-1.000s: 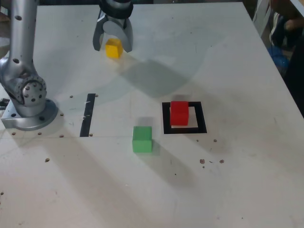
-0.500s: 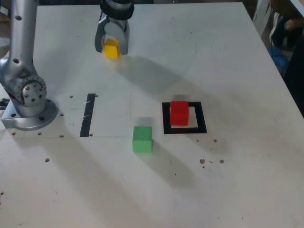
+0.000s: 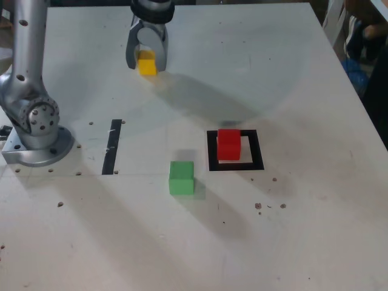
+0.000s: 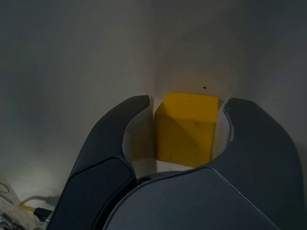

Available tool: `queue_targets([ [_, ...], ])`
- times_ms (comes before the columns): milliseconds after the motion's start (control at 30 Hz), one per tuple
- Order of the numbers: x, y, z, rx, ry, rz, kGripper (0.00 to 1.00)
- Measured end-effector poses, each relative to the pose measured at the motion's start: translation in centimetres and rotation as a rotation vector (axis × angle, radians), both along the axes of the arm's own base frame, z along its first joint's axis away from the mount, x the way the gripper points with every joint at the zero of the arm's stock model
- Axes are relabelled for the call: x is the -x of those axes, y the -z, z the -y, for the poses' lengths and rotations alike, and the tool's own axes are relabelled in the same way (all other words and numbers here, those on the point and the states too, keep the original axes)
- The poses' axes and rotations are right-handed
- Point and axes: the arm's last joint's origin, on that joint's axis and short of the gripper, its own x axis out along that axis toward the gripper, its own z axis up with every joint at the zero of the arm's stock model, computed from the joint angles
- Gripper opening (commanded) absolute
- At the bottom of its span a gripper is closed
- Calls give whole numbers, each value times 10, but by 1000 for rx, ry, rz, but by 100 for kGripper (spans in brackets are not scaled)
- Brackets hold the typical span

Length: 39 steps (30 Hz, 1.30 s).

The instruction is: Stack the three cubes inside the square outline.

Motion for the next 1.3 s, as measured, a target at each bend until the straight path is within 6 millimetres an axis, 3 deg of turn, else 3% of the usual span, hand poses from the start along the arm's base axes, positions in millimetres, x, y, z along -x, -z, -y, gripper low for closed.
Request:
queue_targets([
  [167, -1, -5, 2, 12, 2, 16, 31],
  [333, -12, -42, 20, -17, 63, 57, 31],
  [500, -29, -74, 67, -13, 106, 86, 31],
  [667, -48, -90, 116, 14, 100, 140, 31],
  [967, -77, -104, 191, -4, 95, 194, 31],
  [1300, -113, -91, 242, -43, 18, 157, 31],
])
